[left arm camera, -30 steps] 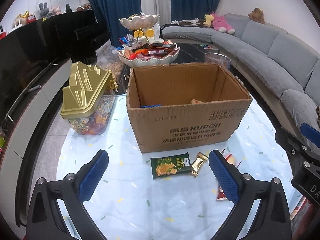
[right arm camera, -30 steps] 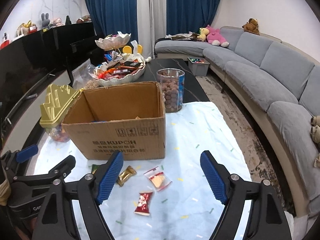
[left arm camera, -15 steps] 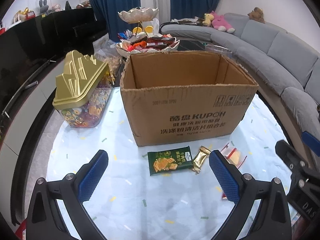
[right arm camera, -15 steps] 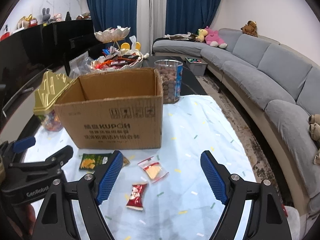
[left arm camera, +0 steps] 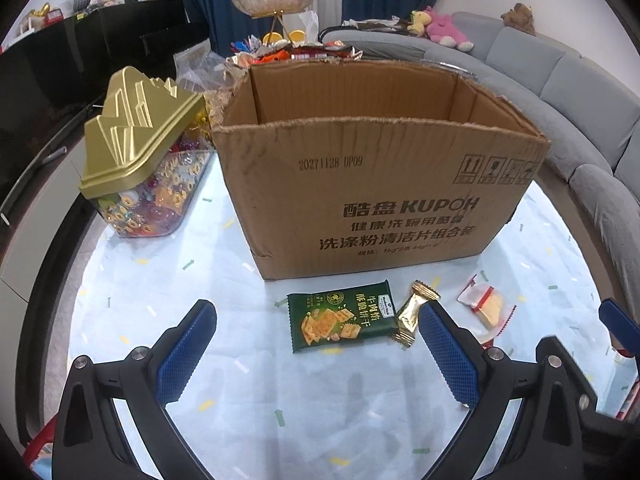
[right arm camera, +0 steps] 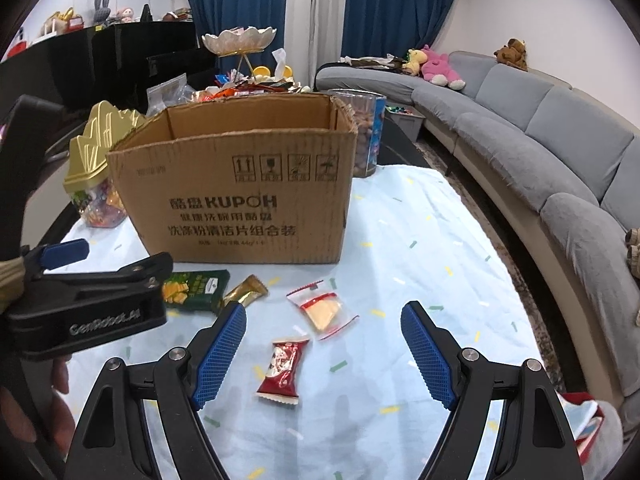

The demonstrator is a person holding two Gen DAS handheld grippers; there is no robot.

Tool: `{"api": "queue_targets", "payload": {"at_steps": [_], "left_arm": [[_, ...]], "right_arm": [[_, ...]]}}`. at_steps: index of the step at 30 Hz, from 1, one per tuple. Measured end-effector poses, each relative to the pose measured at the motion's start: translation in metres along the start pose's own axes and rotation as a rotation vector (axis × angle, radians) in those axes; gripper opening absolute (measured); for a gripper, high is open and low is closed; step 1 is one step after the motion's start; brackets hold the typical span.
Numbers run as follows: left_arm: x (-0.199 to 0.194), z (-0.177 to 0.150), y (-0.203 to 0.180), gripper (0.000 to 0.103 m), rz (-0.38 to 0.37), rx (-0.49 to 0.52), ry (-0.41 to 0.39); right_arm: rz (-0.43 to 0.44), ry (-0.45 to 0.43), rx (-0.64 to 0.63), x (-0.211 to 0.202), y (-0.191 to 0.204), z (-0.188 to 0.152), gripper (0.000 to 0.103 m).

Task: Organize snacks
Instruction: 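Lower the left tool toward the green cracker packet while the right tool approaches the red wrapped pastry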

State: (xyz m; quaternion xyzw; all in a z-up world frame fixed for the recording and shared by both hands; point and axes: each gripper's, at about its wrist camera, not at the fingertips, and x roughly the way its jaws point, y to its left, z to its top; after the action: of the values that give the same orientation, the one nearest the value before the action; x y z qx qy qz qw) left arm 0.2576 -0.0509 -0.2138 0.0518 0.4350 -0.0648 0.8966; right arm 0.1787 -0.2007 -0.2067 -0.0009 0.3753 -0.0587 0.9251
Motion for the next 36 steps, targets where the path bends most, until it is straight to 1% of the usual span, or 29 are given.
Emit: {"api": "queue_targets", "payload": {"at_steps": [6, 19, 28, 29, 31, 36], "left_arm": [[0.019, -0.001, -0.003, 0.103, 0.015, 0.024, 0.029], [0.048, 0.003, -0.007, 0.103, -0.021, 0.015, 0.068], [0.072, 0.004, -0.005, 0.102, -0.017, 0.022, 0.116], [0.075, 0.004, -0.006, 0.102, -0.014, 0.026, 0.12], [0.079, 0.004, -0.006, 0.102, -0.012, 0.028, 0.126], [0.09, 0.006, -0.003, 0.102, -0.024, 0.012, 0.138]], "right_arm": [[0.02, 0.029, -0.01, 0.016, 0.011, -0.012, 0.081], [0.048, 0.083, 0.027, 0.043, 0.015, -0.022, 0.081], [0.064, 0.15, 0.051, 0.063, 0.017, -0.031, 0.08], [0.067, 0.155, 0.054, 0.065, 0.018, -0.032, 0.079], [0.074, 0.164, 0.054, 0.067, 0.02, -0.034, 0.07], [0.09, 0.198, 0.056, 0.077, 0.021, -0.039, 0.063]]}}
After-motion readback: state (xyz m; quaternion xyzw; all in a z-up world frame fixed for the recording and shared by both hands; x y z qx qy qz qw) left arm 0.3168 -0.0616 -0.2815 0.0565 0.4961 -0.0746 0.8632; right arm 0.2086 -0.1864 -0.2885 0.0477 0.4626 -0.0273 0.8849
